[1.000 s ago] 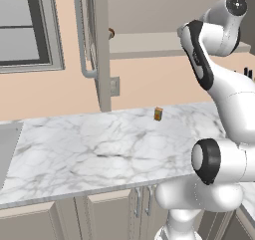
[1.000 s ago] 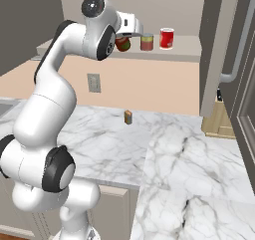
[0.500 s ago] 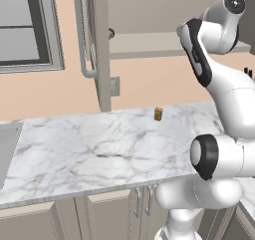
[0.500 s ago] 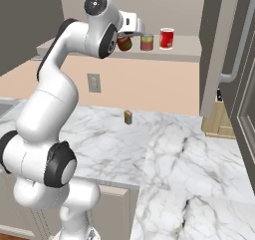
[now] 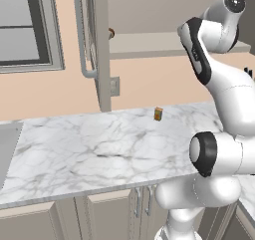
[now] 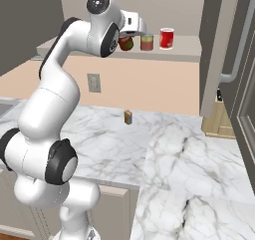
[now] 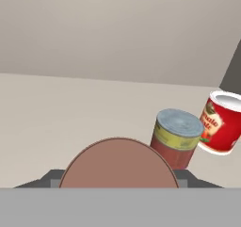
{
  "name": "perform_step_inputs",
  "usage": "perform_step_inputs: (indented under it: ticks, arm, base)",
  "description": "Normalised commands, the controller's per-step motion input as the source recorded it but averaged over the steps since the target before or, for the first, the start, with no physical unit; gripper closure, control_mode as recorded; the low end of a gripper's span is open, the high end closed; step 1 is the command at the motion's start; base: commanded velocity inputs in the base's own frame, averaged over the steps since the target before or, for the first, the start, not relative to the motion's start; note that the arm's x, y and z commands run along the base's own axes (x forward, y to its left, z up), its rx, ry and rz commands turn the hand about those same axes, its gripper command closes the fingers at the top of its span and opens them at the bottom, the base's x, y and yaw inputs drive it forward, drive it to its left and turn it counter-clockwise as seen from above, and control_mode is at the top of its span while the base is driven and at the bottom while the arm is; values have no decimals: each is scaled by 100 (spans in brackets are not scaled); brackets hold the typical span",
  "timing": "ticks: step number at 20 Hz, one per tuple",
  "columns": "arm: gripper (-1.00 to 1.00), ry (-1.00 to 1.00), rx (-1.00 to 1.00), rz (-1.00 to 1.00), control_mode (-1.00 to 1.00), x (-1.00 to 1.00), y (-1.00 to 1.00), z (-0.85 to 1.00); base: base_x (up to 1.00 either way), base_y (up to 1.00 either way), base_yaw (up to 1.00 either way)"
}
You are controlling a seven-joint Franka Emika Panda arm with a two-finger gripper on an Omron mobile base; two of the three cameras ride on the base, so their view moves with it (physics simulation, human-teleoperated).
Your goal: Pick the cans from the counter and place them in their designated side in the cabinet.
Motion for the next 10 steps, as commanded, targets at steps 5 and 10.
perform_step_inputs:
  ticks: [5, 10]
  arm:
    - [100, 2, 0, 0, -100, 0, 0, -7]
    - [100, 2, 0, 0, -100, 2, 0, -5]
  base:
    - [0, 0, 0]
    - [0, 0, 0]
